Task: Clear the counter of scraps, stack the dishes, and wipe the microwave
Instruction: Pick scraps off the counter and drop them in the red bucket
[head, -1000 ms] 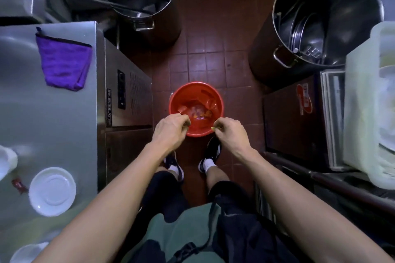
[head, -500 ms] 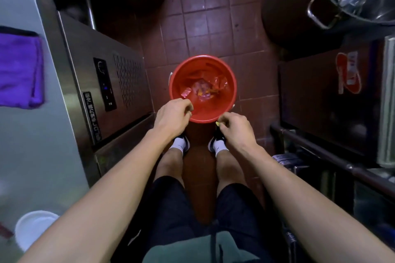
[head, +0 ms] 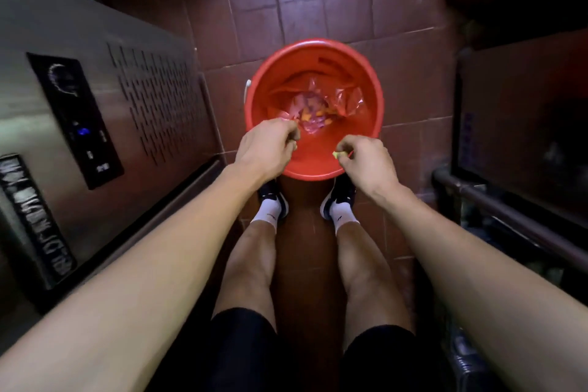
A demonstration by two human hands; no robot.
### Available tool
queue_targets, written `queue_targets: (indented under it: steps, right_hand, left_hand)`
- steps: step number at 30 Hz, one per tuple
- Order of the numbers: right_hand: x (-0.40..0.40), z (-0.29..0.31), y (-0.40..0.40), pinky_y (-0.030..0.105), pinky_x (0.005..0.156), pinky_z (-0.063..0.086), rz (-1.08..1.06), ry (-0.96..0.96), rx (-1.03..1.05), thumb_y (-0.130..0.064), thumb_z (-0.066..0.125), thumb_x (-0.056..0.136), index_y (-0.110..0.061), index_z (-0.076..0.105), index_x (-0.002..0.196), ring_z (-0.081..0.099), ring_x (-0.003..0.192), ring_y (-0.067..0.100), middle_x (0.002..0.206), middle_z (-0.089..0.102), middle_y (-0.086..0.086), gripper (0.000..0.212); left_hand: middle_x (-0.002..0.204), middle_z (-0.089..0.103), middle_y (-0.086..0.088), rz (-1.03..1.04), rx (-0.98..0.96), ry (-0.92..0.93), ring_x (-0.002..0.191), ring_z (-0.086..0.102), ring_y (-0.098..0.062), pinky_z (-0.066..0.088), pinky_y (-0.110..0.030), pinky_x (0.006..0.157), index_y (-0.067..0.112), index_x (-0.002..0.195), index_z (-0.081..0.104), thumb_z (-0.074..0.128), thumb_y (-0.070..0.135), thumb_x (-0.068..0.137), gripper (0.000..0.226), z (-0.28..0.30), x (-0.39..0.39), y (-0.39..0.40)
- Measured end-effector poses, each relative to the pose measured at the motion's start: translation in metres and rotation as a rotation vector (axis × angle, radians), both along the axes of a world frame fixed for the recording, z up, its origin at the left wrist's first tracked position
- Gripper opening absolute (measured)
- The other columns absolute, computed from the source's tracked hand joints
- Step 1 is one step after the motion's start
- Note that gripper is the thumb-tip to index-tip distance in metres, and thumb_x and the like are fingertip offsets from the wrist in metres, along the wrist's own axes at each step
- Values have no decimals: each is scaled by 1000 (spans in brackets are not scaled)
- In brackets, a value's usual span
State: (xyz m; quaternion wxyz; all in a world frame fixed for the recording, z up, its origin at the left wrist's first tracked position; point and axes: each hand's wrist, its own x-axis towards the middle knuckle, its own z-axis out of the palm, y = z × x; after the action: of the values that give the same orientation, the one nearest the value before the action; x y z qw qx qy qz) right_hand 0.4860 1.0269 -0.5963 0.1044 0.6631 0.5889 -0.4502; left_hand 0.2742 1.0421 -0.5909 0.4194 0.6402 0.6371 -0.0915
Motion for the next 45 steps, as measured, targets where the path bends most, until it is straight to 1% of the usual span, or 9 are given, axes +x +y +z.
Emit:
queue_targets:
  steps: [4,11,15,20,25,29,35,41,45]
  right_hand:
    - [4,-40,5,39,81,53,43,-18,-1,-21,63,92,-22,69,97,63,96,25,103,70,0,9]
    - [-6,-92,11,35,77,50,11,13,31,-22,63,91,-24,69,97,63,94,25,102,69,-1,9]
    - [-16,-112,18,39,81,53,-63,10,76,-23,62,91,-25,69,100,64,93,25,103,68,-1,11]
    - [-21,-127,24,41,80,54,-104,-4,133,-25,60,91,-26,67,104,65,93,25,103,69,-1,14]
    - [-19,-126,23,40,85,53,-126,5,125,-24,61,93,-25,68,109,65,100,25,111,70,0,18]
    - [-11,-113,21,42,88,53,-113,6,73,-23,59,94,-23,67,114,64,102,28,116,69,4,22]
    - [2,-78,26,39,90,51,18,-56,-91,-29,58,95,-26,61,127,64,109,32,121,68,7,32]
    - [9,-4,42,42,94,50,126,-66,-72,-31,57,95,-25,57,135,60,117,34,128,65,9,40]
    - [14,60,56,42,91,52,199,-51,6,-37,58,95,-22,60,129,62,114,33,123,67,9,37]
  left_hand:
    - [93,61,12,-14,8,-13,89,59,-19,37,-29,69,28,92,64,62,20,89,9,-43,0,5]
    - [96,63,7,-24,38,-26,90,58,-19,44,-32,69,28,96,64,61,22,92,8,-95,2,9]
    - [98,63,7,-25,61,-43,94,59,-20,51,-36,76,27,99,64,61,22,92,9,-112,8,18]
    - [101,62,5,-17,84,-24,98,58,-20,47,-34,75,26,100,65,61,23,92,9,-128,10,27]
    - [114,64,1,-64,85,21,108,52,-21,47,-39,87,23,107,67,59,25,95,15,-127,8,24]
    - [120,64,-1,-139,52,57,112,52,-24,47,-46,94,21,115,65,53,26,97,23,-116,8,20]
    - [131,59,-1,-227,-34,118,121,50,-26,46,-47,97,23,131,56,47,37,99,36,-76,13,19]
    - [140,55,1,-191,-35,139,126,51,-26,46,-46,99,23,137,52,47,38,99,42,5,21,25]
    - [143,52,5,-140,-26,150,132,48,-23,44,-43,102,23,141,50,49,43,98,47,73,29,29]
